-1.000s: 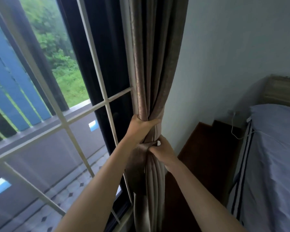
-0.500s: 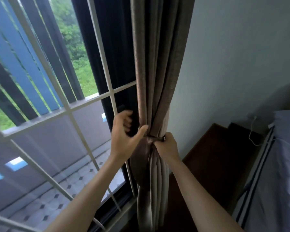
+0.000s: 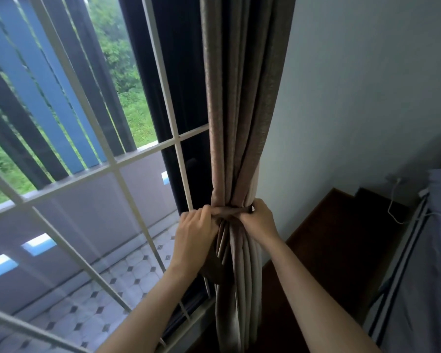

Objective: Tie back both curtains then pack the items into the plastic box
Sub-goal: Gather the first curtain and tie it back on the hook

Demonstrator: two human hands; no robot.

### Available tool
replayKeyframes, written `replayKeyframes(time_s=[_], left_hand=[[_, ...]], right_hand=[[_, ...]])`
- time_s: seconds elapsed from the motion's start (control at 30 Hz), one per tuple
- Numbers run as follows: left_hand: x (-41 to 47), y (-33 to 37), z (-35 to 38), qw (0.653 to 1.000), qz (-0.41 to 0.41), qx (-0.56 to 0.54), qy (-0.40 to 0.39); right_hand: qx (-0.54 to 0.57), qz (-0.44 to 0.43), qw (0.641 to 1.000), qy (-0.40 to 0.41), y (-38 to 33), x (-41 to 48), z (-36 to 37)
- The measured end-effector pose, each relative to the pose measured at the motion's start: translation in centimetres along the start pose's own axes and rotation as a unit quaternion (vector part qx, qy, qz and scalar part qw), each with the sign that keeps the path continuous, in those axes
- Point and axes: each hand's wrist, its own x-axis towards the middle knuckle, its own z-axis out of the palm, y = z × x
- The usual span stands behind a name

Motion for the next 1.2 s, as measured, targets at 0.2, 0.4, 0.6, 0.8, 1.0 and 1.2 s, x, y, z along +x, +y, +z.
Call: replayKeyframes(time_s=[0.2, 0.4, 0.6, 0.8, 1.0, 1.2], left_hand=[[3.2, 0.5, -0.5, 0.995, -0.077, -0.011, 0.06], [5.3, 2.7, 1.9, 0.941, -0.245, -0.204, 0.114], [3.5, 1.6, 4.4, 0.97, -0.099, -0.22, 0.018], [4.5, 0.1, 3.2, 0.941, -0.082, -0.256, -0.207], [5.4, 0.9, 4.4, 0.942, -0.108, -0.239, -0.208], [5.8, 1.8, 5.3, 0.923, -0.192, -0.292, -0.16]], right_hand=[[0.035, 0.009, 0.999, -0.029, 1.1, 0.7, 0.3], [0.068, 0.03, 0.997, -0.028, 2.3, 0.9, -1.5], [0.062, 0.032, 0.997, -0.026, 2.6, 0.9, -2.6], [0.362, 0.14, 0.905, -0.173, 4.5, 0.9, -4.2], [0.288, 0.109, 0.94, -0.144, 4.8, 1.4, -3.7], [0.335, 0.135, 0.928, -0.092, 4.3, 1.8, -2.2]])
